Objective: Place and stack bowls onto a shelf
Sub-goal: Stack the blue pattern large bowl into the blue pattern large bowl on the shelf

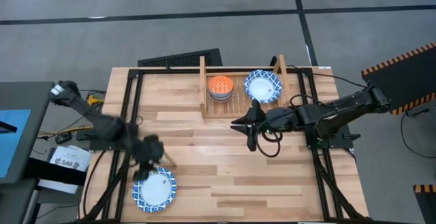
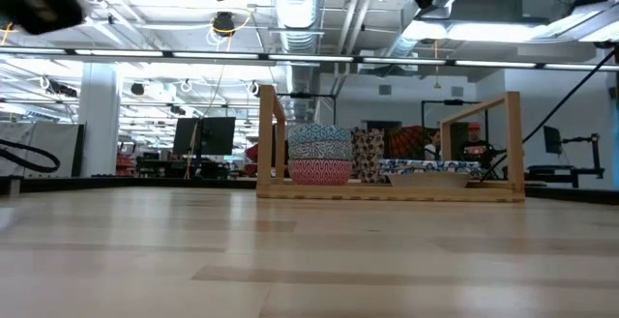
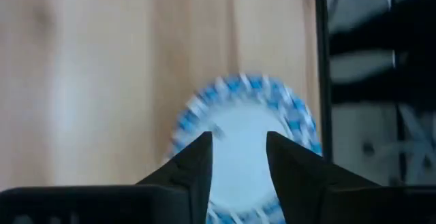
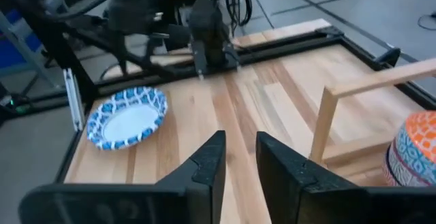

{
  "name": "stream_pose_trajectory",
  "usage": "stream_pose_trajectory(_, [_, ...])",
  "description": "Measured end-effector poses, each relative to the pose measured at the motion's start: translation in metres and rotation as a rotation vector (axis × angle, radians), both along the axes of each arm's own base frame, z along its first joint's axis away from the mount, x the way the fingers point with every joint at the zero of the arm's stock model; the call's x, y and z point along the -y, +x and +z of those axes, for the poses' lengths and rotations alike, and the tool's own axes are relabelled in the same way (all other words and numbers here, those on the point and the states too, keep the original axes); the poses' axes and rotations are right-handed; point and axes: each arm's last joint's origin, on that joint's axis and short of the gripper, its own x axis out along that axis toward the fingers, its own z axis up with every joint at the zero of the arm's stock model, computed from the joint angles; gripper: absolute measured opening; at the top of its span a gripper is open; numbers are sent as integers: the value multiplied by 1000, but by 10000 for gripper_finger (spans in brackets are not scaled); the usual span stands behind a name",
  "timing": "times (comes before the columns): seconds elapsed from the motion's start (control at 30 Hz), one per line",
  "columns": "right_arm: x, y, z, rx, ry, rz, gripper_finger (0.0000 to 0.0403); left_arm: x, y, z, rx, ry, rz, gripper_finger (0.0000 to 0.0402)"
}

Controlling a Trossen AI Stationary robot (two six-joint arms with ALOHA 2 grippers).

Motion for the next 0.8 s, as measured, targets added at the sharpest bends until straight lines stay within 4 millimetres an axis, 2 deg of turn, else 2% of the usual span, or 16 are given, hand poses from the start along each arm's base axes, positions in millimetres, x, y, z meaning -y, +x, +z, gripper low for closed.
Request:
stream_pose_trajectory(0.1, [0,-1,-3,-30,-7,1,113,29,-6,-15,-105,12,-59,89])
stream_pose_trajectory(0.23, [0,-1,-4,-45,-10,0,114,64,-9,-46,-244,82,-58,14])
stream_pose_trajectory(0.33, [0,-2,-4,-48,-12,0,114,88,-5,-70,-296,103,-55,4])
stream_pose_trajectory(0.43, [2,-1,-5,-51,-19,-3,114,104,1,-95,-360,115,-47,1])
stream_pose_trajectory(0.6, [6,-1,-5,-53,-19,-18,114,110,12,-128,-466,177,-18,0])
stream_pose_trajectory(0.7, [8,0,-5,-52,-19,-24,114,105,22,-137,-492,189,-23,0])
stream_pose_trajectory(0.8, [8,0,-5,-52,-21,-23,114,93,37,-138,-454,204,-5,0])
